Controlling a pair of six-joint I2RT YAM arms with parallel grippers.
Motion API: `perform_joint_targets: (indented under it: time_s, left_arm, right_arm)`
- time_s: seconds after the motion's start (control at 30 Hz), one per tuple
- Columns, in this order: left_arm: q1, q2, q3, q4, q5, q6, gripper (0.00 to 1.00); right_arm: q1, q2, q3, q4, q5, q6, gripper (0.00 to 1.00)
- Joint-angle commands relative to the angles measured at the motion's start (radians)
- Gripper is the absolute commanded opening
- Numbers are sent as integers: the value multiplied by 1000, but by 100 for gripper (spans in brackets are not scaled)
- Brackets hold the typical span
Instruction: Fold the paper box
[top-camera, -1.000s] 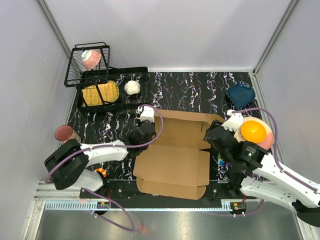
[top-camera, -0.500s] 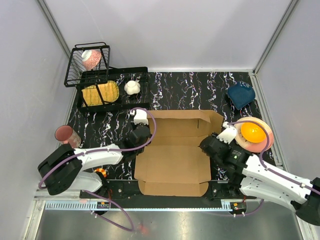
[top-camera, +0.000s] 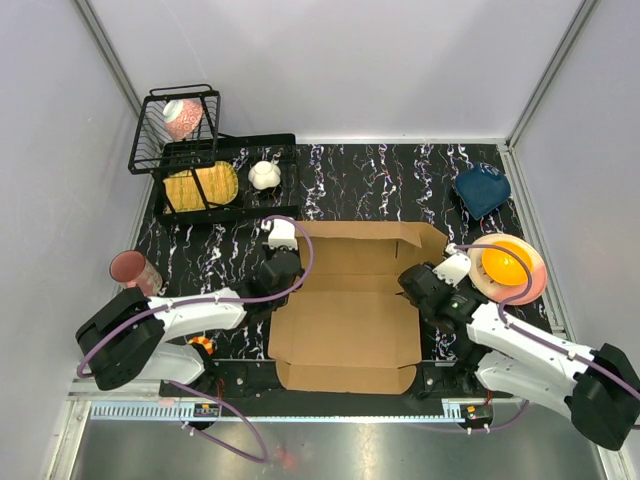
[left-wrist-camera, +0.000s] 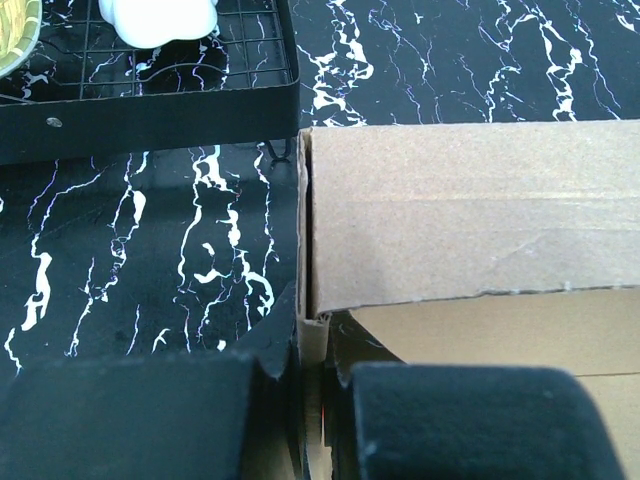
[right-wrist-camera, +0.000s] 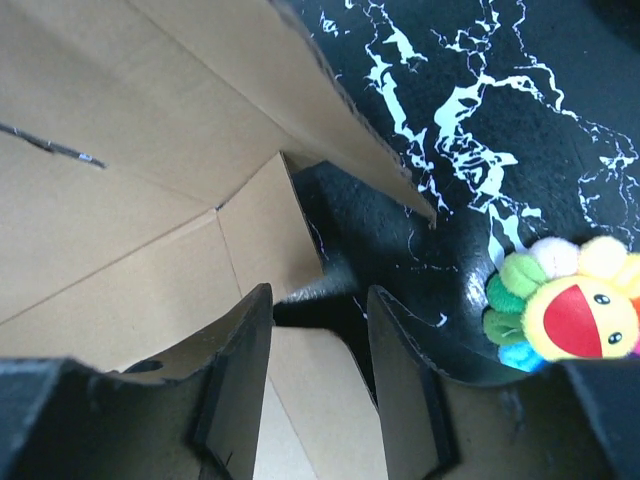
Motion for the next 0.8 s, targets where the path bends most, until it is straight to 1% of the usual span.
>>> perform_joint_targets:
  time_s: [0.0,0.07,0.17,0.2,0.27,0.3,0.4,0.5,0.53,0.6,0.67,0.73,0.77]
  left_arm:
    - [-13,-2,-25,-43,11,29,0]
    - [-15,-4,-28,-46,11,27,0]
    - [-18,-8,-31,-48,14,26,0]
    - [-20,-7,-31,-49,15,24,0]
    - [-20,-7,-32,-51,15,20,0]
    - [-21,-7,-31,-51,15,20,0]
    - [-24,-7,-31,-55,15,18,0]
    - [-27,-7,-32,-55,18,20,0]
    - [-29,-4,-31,-52,21,20,0]
    - [-29,1,-29,-51,26,20,0]
    - [-32,7,-25,-48,32,20,0]
    - [-30,15,-19,-48,35,23,0]
    - [-32,16,-17,-48,37,23,0]
  right_arm:
    - [-54,33,-16,155,-36,-64,50]
    - [-74,49,-21,187,-51,-95,50]
    - [-75,67,-26,257,-65,-142,47]
    - [-75,70,-29,277,-73,-156,42]
    - [-78,83,-30,313,-94,-186,36]
    - [-75,98,-27,318,-100,-190,31]
    - [-77,125,-21,334,-134,-203,27]
    - [-77,110,-24,351,-165,-227,17]
    - [-77,103,-27,363,-175,-244,9]
    - [-75,92,-42,420,-215,-264,4]
    - [-75,105,-43,460,-276,-298,5]
    - [-74,159,-20,466,-316,-330,11]
    - [-75,181,-7,457,-348,-339,18]
